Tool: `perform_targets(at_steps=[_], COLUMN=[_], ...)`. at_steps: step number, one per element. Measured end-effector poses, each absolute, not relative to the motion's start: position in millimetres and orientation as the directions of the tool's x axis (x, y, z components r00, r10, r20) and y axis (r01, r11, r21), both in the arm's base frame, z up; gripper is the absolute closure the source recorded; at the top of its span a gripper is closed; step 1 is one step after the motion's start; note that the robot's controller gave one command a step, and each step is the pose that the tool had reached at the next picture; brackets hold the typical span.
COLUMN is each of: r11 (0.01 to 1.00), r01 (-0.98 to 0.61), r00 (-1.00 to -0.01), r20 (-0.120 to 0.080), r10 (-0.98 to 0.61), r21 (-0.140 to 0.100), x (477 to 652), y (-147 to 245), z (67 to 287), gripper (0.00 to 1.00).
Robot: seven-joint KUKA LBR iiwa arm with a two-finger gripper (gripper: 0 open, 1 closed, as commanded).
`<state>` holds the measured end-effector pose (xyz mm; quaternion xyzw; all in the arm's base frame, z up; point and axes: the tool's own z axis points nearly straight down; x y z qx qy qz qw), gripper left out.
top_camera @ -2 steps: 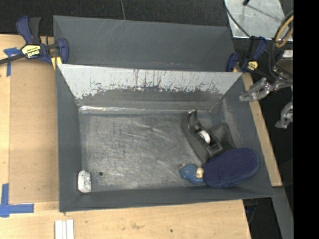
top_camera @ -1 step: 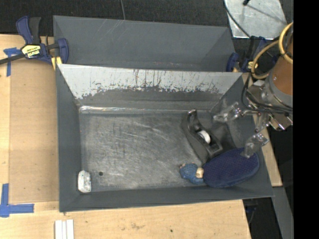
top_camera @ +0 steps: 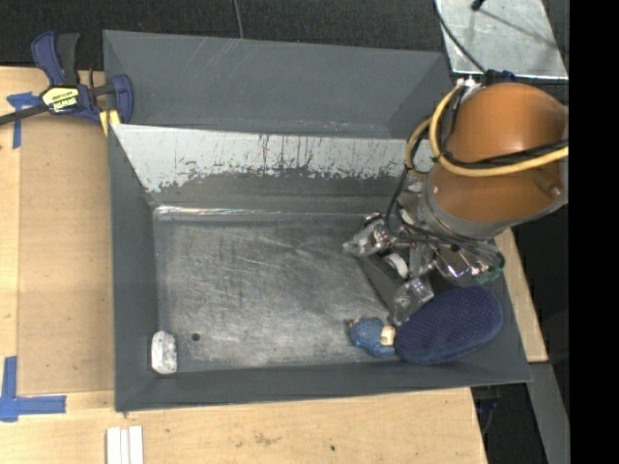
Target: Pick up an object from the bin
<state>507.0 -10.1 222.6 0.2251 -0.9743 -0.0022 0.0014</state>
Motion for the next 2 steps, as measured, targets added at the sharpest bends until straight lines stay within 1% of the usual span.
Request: perform_targets(at_steps=[1,2], r11=[0.488,-0.155], r01=[-0.873,-0.988], r00=[-0.488,0.155], r20=[0.001,0.001], r10=[-0.873,-0.988], r21=[0.002,0.008], x=[495.0,514.6], y=[-61.9,-39.1], z=[166.2,107.0], gripper=[0.00,0.00])
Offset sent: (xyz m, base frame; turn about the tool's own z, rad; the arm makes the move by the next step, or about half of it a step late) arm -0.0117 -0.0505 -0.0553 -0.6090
